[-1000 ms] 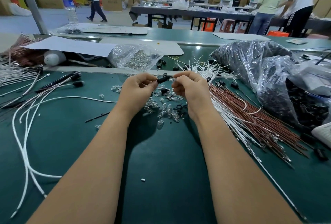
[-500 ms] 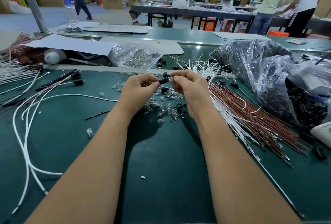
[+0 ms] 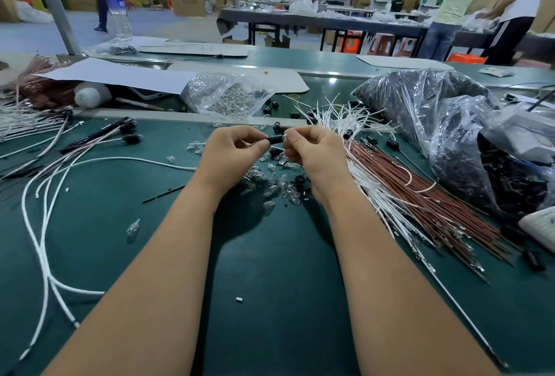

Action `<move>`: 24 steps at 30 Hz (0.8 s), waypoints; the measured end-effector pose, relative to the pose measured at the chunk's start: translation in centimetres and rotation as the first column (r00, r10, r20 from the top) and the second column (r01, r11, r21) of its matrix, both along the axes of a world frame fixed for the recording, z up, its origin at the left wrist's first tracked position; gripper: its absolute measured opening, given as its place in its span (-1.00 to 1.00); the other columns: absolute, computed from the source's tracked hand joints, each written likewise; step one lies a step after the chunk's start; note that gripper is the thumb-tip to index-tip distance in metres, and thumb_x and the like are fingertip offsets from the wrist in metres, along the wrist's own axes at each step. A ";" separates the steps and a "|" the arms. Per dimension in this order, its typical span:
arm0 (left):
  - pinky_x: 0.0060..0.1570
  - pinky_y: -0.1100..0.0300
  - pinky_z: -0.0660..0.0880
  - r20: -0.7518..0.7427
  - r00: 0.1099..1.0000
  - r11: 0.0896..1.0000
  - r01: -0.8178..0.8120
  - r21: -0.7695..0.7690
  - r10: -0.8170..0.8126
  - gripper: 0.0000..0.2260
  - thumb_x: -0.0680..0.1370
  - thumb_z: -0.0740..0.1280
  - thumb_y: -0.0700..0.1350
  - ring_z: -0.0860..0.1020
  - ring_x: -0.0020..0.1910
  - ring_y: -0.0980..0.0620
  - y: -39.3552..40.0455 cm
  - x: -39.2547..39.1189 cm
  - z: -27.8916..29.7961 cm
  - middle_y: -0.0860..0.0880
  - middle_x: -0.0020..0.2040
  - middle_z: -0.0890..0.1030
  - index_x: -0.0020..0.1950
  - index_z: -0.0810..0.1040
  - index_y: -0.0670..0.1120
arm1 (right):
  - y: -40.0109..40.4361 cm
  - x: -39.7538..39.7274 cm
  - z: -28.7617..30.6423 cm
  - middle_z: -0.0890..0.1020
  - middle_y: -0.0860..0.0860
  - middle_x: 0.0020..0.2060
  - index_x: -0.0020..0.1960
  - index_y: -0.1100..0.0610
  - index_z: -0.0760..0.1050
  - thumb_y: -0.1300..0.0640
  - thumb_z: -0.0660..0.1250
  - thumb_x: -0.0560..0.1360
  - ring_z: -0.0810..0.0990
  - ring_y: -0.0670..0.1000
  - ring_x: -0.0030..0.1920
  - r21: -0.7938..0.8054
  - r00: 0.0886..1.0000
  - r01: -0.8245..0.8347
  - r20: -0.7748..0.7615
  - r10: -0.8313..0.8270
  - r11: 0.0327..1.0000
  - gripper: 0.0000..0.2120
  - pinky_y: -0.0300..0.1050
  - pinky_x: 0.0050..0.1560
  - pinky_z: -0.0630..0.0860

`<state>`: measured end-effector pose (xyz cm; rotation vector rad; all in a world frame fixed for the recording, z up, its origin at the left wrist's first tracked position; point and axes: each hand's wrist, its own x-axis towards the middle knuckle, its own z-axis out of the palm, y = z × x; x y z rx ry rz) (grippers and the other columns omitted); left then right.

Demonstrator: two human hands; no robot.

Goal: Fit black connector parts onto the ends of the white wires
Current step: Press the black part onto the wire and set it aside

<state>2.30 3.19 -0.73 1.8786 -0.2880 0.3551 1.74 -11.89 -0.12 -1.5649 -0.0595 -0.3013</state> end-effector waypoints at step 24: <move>-0.21 0.26 0.47 -0.052 0.997 0.991 0.046 -0.129 -0.053 -0.84 0.43 0.48 -0.26 0.51 -0.33 0.07 0.4 0.6 -0.8 -0.04 -0.35 0.62 -0.22 0.66 0.01 | 1.0 0.8 -1.2 0.54 0.01 -0.42 -0.23 0.15 0.49 0.28 0.27 0.57 0.46 -0.10 -0.44 -0.009 0.991 0.021 -0.131 -0.022 1.000 -0.80 -0.25 -0.33 0.45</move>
